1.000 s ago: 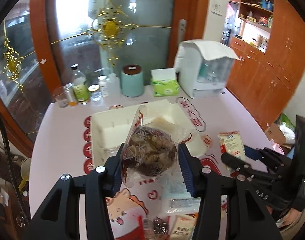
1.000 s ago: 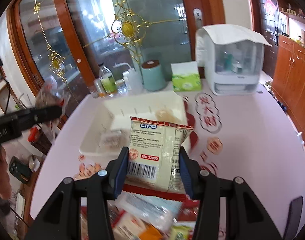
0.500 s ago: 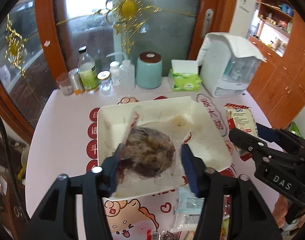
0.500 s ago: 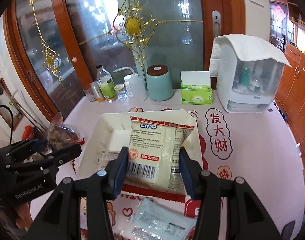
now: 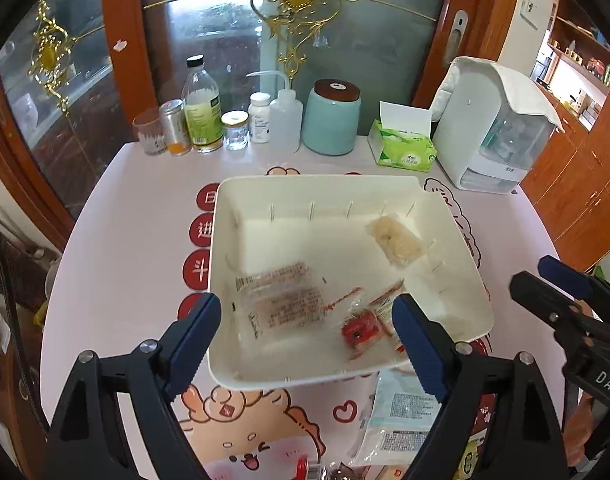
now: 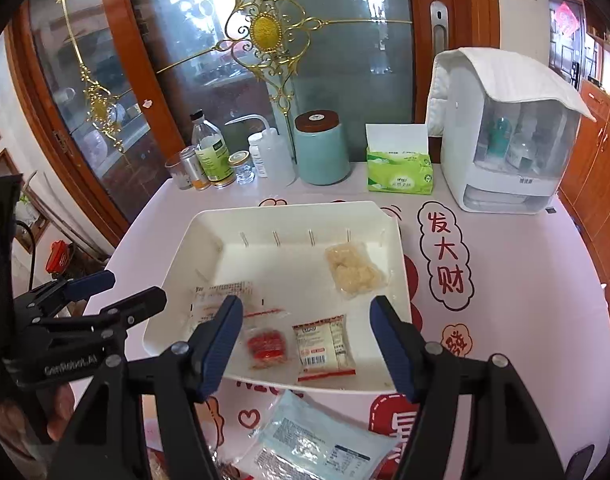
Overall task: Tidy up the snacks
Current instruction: 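Lower both packs into the white tray and open both tools, then grasp yellow pastry bag with left tool while right tool grasps dark snack bag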
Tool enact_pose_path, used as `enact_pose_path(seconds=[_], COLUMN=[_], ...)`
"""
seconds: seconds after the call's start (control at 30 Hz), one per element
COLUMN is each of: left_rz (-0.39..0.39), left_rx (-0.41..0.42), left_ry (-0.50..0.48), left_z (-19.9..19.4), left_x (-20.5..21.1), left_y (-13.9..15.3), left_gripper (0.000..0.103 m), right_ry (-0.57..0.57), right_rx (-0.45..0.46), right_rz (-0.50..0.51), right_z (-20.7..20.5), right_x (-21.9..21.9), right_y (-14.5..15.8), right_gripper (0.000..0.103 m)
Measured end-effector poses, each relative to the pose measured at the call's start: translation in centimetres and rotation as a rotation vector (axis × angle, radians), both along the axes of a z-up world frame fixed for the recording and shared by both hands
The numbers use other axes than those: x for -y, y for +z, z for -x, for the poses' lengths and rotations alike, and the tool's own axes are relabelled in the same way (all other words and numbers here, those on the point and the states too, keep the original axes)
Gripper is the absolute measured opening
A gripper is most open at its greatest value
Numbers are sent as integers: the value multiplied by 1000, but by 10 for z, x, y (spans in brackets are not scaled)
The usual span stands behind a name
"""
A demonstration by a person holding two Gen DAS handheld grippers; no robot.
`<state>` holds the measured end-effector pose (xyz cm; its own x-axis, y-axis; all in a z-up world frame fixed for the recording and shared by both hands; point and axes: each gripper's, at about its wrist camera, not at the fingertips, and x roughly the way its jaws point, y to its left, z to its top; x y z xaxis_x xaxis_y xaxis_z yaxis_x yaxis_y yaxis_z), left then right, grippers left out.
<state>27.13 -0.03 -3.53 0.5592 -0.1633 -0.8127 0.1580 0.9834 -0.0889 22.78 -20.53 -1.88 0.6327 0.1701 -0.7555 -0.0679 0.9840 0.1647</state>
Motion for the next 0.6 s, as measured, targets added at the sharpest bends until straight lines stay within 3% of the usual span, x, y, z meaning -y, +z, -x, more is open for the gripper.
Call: enact_pose_path(seconds=[0.3,0.6], left_rz=[6,8], left_rx=[21,-13], left_ry=[2,28], left_z=[41,91], left_x=[-5,-15], left_y=[5,-7], left_gripper=[87,87], right_ry=[10,-13], right_rx=[-4,-48], right_rz=[13,17], right_z=[43,94], right_x=[24,51], right_y=[-4,-24], right_gripper=[67,67])
